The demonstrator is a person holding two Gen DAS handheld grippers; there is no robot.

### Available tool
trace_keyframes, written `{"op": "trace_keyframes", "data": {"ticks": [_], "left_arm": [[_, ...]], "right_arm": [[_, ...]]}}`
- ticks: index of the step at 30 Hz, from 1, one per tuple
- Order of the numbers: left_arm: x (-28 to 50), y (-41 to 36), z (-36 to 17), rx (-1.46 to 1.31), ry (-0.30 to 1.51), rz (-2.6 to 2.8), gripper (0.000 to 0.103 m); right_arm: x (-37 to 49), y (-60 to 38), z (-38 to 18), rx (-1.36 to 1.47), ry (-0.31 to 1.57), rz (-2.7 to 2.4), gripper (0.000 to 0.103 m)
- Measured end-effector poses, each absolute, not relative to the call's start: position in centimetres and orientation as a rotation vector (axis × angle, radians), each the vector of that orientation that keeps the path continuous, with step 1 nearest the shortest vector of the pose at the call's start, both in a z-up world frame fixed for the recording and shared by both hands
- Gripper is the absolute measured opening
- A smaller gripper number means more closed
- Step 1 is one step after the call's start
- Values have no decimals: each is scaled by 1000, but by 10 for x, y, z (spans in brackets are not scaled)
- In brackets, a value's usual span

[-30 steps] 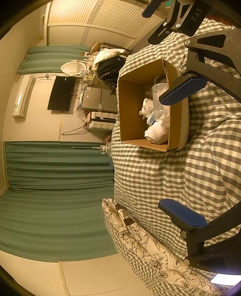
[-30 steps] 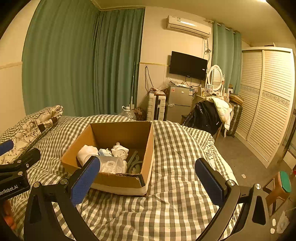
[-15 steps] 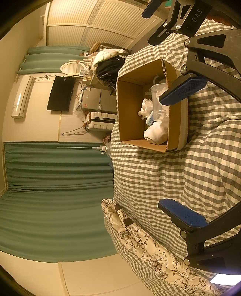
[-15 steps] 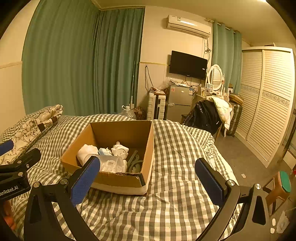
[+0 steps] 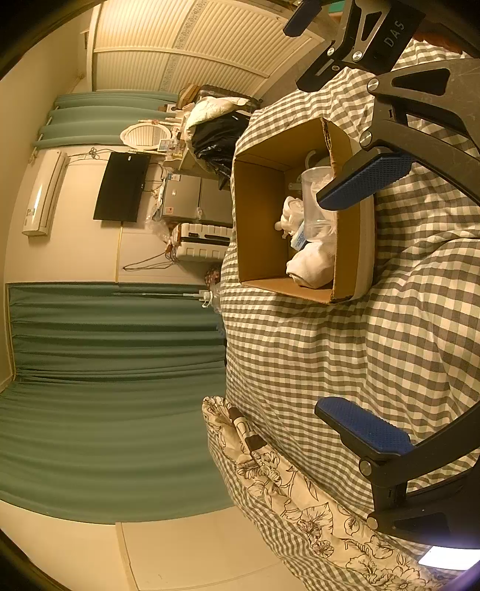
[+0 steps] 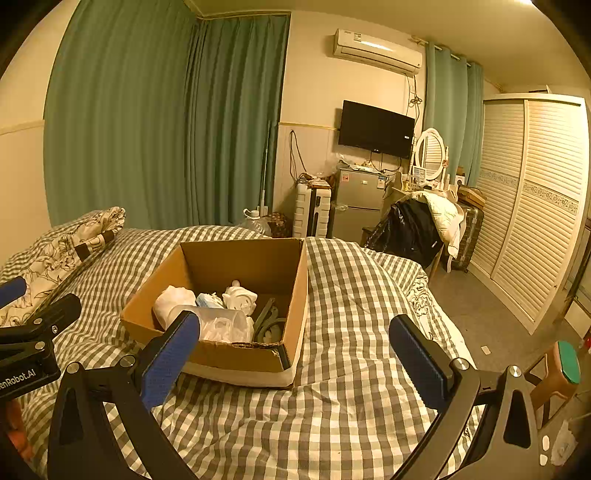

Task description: Organize objects

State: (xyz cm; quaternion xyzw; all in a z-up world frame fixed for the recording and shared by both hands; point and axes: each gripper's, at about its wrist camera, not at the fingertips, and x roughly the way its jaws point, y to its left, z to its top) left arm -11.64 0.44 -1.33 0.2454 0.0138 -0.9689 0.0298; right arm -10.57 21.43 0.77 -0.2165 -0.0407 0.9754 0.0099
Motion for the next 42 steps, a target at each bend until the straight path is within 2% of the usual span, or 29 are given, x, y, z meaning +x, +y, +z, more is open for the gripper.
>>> {"op": "trace_keyframes", "data": {"ticks": [42], "left_arm": [[-117,4,-14,769,41,-2960,103]], "right_arm": [[-107,212,0,-712,-149,3035,103]]}}
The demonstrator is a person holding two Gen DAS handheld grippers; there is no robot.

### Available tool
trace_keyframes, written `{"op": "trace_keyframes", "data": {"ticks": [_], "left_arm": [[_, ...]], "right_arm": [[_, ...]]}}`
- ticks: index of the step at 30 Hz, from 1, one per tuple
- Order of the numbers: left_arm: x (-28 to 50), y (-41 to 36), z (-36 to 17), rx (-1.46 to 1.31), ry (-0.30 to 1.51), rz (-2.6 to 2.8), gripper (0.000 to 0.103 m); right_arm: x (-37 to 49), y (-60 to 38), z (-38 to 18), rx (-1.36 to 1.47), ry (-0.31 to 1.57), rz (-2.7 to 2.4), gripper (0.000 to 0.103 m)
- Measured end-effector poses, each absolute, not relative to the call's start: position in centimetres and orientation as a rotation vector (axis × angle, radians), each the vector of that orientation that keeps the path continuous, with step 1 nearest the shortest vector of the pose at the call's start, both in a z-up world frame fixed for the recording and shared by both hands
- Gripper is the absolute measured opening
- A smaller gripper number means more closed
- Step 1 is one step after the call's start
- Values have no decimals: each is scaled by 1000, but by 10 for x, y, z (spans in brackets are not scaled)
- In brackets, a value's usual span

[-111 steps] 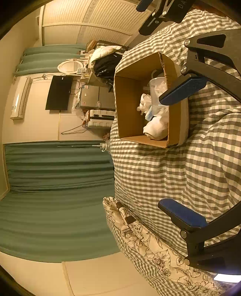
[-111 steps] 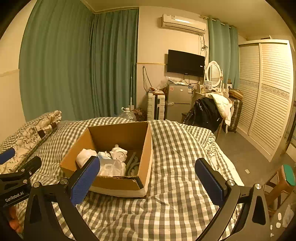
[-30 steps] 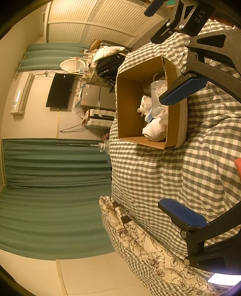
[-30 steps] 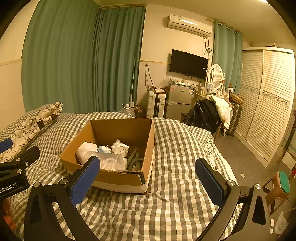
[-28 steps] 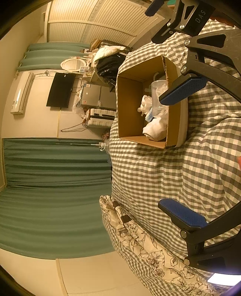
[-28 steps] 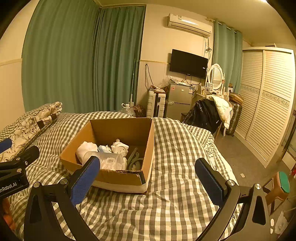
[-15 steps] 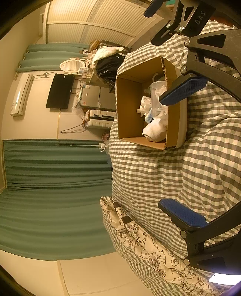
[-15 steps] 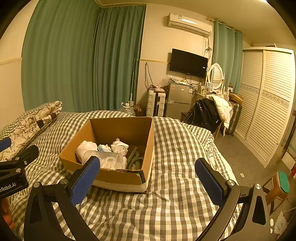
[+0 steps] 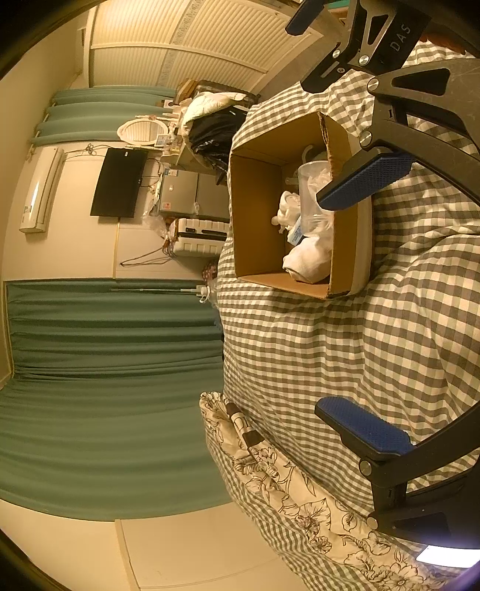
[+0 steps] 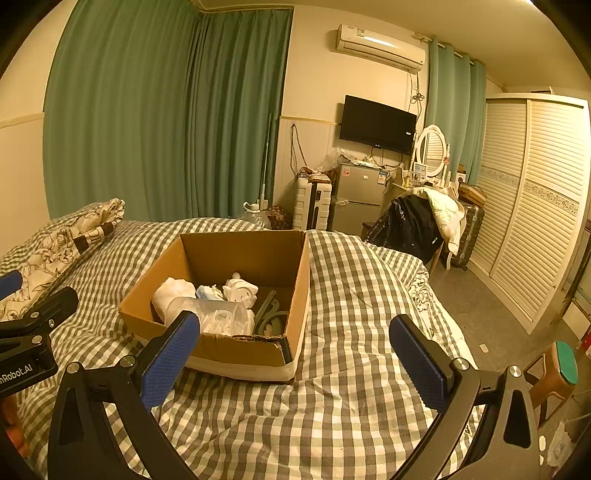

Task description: Organize objects

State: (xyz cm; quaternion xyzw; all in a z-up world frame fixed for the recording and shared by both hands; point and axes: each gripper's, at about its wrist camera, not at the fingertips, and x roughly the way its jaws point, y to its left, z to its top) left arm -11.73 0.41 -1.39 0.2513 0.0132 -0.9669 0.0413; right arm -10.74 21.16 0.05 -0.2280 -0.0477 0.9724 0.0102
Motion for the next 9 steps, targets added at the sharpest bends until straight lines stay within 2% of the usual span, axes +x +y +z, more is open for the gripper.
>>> {"op": "trace_keyframes", "data": {"ticks": [9], "left_arm": [[-117,3,-13,755,23,-2956,103]], "right_arm": [[-108,211,0,-717,-153,3035,103]]}}
